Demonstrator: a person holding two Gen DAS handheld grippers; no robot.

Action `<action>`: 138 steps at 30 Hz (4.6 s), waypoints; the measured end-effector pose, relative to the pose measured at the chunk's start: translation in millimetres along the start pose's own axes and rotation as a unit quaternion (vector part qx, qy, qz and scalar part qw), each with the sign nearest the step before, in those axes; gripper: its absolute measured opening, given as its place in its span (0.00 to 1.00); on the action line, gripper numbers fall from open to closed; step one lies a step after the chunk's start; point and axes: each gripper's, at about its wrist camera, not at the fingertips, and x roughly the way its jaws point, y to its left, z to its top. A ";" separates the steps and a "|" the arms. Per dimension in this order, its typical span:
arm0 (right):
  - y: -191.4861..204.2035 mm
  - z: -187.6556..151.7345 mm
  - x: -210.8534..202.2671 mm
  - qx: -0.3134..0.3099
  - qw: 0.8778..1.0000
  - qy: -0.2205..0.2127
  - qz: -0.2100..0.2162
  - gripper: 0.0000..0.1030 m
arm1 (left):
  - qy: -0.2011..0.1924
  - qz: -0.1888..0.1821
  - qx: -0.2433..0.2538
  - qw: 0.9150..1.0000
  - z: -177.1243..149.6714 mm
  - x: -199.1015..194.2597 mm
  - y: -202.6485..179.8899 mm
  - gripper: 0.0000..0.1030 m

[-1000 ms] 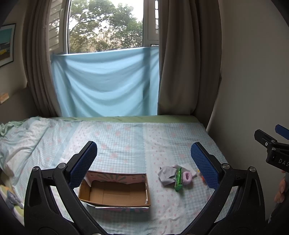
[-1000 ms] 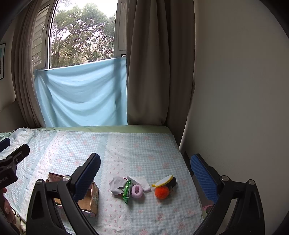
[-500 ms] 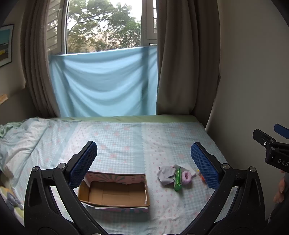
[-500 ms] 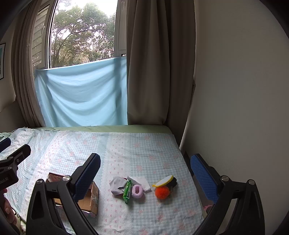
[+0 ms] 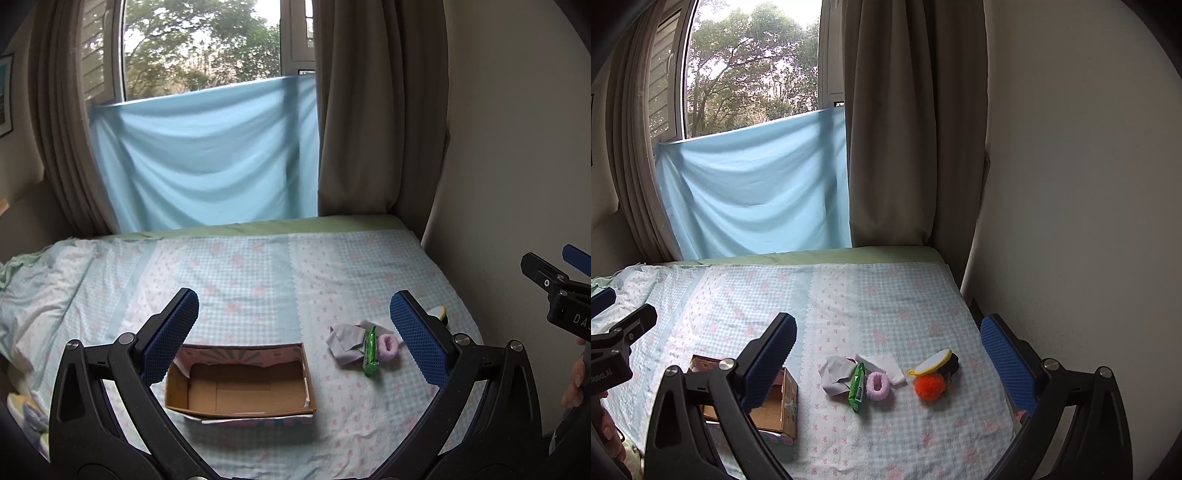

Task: Organize soft objects
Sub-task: 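Reach both grippers down to the cluster of soft items, then grasp the grey cloth with the left gripper while the right grasps the orange pompom, then carry the grey cloth and orange pompom over the cardboard box with both grippers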

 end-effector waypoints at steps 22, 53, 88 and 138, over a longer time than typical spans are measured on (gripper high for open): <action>-46.9 -53.1 141.2 0.032 0.989 0.147 -0.017 0.97 | 0.174 -0.072 0.024 0.982 -7.8 201.9 -48.3 1.00; -122.1 -213.2 399.1 0.122 0.930 0.347 -0.018 0.74 | 0.423 -0.093 0.095 0.896 -194.7 487.3 -120.0 0.75; -127.3 -195.1 315.9 0.173 0.937 0.304 -0.015 0.30 | 0.367 -0.127 0.064 0.919 -151.1 434.5 -117.9 0.13; 271.6 -83.8 133.4 0.007 0.962 0.227 0.153 0.29 | 0.276 -0.098 -0.016 0.956 -92.0 197.5 231.7 0.13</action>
